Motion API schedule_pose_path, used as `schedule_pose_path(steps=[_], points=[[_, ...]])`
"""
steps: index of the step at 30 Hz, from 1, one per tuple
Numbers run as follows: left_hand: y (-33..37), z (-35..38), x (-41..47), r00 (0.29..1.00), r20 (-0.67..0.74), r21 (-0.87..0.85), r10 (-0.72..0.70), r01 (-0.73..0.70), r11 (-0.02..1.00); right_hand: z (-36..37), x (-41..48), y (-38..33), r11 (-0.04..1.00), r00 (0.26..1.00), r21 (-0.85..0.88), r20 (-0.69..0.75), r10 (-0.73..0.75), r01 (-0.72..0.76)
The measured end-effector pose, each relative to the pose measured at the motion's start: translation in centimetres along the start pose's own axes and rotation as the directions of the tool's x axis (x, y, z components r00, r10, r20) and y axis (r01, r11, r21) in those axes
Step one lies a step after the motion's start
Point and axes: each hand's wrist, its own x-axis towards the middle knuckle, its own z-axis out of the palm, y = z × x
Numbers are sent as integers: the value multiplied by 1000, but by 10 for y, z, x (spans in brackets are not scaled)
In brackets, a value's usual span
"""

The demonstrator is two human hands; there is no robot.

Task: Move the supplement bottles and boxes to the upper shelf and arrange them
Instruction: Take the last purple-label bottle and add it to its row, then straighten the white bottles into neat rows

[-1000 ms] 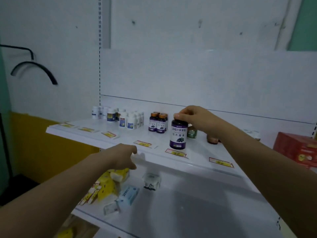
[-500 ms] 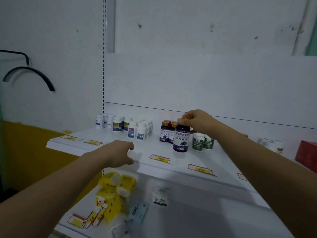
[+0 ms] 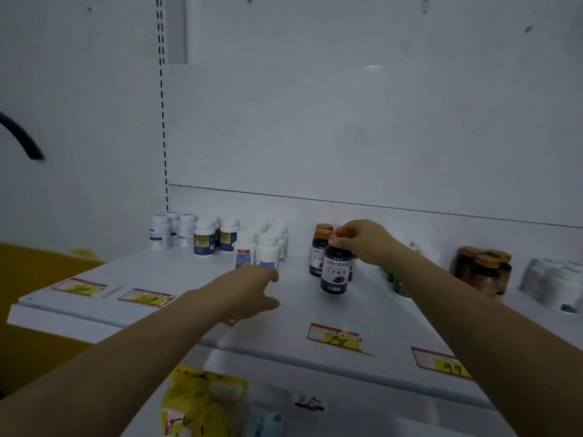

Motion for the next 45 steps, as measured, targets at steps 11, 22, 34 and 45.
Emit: schedule_pose_path(steps=[11, 22, 34, 45], points=[[-43, -2, 45, 972, 52, 19, 227, -229, 973, 42, 30, -17, 965, 995, -252, -83, 49, -68], [-81, -1, 56, 944, 82, -1, 319, -320, 947, 56, 34, -21, 914, 985, -378, -139, 104, -150], [-136, -40, 39, 989, -1, -9, 145, -145, 989, 42, 70, -123, 900, 992, -429, -55, -117, 82], [-296, -76, 16, 969, -60, -65, -240, 236, 969, 166, 108, -254, 937, 949, -172, 144, -280, 303]])
